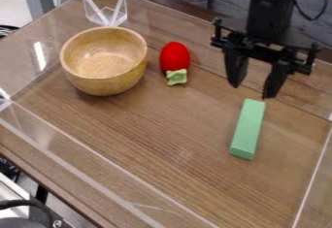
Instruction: Put the green stick in the brown bowl
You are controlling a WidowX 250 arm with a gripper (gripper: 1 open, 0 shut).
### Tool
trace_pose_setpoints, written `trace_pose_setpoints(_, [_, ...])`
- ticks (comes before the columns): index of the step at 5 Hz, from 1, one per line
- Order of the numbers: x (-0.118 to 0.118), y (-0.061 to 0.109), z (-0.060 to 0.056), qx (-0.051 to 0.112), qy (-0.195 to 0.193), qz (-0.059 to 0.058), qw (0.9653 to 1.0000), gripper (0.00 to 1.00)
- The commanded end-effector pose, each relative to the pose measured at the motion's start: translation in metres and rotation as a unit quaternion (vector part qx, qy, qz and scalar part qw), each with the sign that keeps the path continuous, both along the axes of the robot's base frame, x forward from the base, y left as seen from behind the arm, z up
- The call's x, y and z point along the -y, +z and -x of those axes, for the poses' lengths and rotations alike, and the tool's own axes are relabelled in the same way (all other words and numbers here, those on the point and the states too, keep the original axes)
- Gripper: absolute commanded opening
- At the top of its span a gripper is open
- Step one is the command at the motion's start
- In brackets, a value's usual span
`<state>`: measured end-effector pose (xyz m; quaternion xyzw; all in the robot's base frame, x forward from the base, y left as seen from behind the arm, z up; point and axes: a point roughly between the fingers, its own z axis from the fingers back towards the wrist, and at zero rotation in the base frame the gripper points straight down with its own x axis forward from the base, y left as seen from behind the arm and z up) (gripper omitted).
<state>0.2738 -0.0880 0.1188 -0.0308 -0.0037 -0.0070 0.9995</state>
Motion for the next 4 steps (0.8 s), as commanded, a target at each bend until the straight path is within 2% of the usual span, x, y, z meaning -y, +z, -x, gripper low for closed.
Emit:
trace_pose_setpoints(1, [0.001,-0.001,-0.002,0.011,-0.034,0.003,0.9994,0.00])
trace_pose_setpoints(3, [0.005,0.004,-0.002,0.006,-0.042,0.001,0.9991,0.00])
trace_pose_setpoints(4, [-0.002,0.011,0.003,0.007,-0.008,0.002,0.9999,0.00])
